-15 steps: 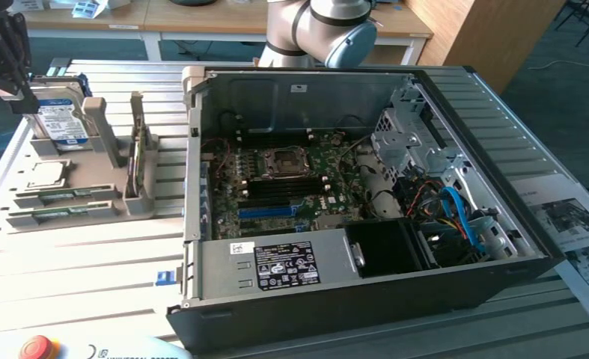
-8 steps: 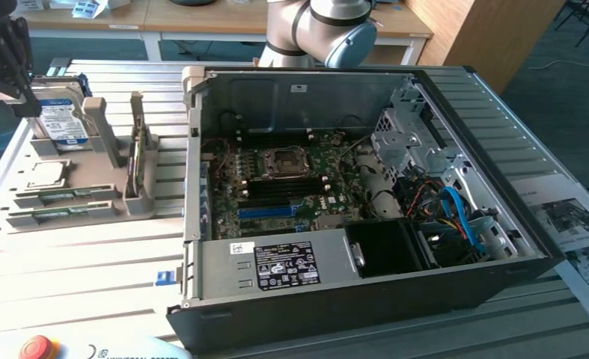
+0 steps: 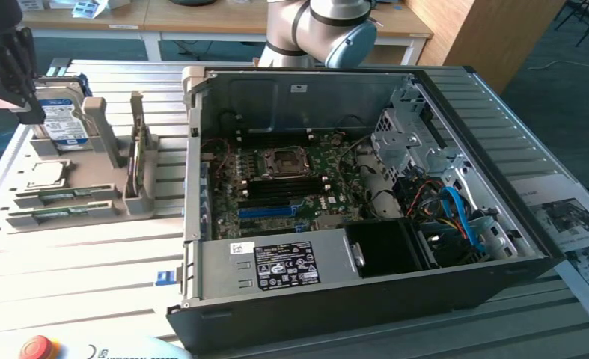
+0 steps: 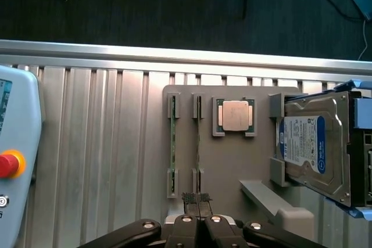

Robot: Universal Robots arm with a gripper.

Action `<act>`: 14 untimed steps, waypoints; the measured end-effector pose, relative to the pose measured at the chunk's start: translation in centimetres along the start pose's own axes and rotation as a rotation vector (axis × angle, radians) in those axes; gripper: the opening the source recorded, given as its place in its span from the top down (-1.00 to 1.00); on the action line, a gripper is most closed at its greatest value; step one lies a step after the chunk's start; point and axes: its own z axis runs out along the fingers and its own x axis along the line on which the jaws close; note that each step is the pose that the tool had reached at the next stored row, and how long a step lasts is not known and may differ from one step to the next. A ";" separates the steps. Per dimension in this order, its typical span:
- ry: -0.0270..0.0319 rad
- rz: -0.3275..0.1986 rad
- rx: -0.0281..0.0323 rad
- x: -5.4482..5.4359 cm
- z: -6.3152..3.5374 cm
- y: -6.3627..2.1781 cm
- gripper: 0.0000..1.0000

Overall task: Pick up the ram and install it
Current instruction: 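Pick up the ram and move it above insertion slot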

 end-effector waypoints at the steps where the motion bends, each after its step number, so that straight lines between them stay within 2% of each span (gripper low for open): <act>1: 0.0002 0.000 0.0000 0.0 0.18 -0.01 0.80; 14: 0.0016 0.000 0.0001 0.1 2.55 -0.03 0.80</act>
